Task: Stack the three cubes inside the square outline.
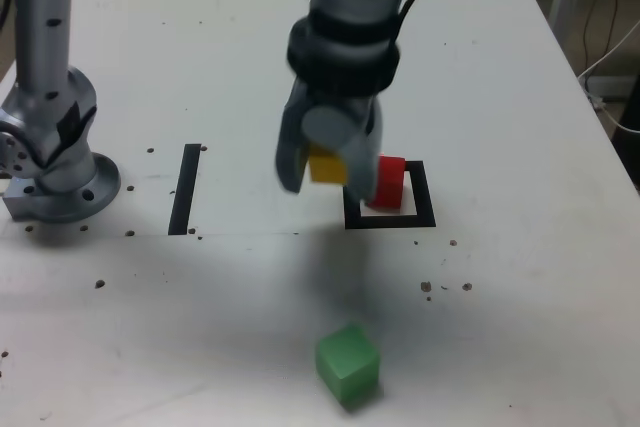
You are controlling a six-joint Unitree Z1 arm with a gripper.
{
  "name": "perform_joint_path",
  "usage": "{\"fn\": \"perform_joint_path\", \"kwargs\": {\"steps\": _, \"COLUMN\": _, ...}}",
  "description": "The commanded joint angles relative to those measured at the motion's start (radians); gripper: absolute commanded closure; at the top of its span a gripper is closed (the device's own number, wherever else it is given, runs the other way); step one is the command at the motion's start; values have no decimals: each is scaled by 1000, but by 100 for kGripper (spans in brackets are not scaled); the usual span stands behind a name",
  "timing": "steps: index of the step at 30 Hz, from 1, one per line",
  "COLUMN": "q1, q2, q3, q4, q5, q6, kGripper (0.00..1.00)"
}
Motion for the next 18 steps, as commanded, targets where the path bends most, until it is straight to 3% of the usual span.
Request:
{"fn": "perform_joint_path", "kwargs": {"steps": 1, "q1": 29, "q2": 22, "q3": -39, "q4": 22, "q5": 2, "q6": 19, "kGripper": 64}}
{"fn": "perform_joint_path", "kwargs": {"steps": 18, "q1": 138, "q2": 136, "q3": -188, "q4": 63, "q5": -6, "q6": 125, "kGripper": 64}}
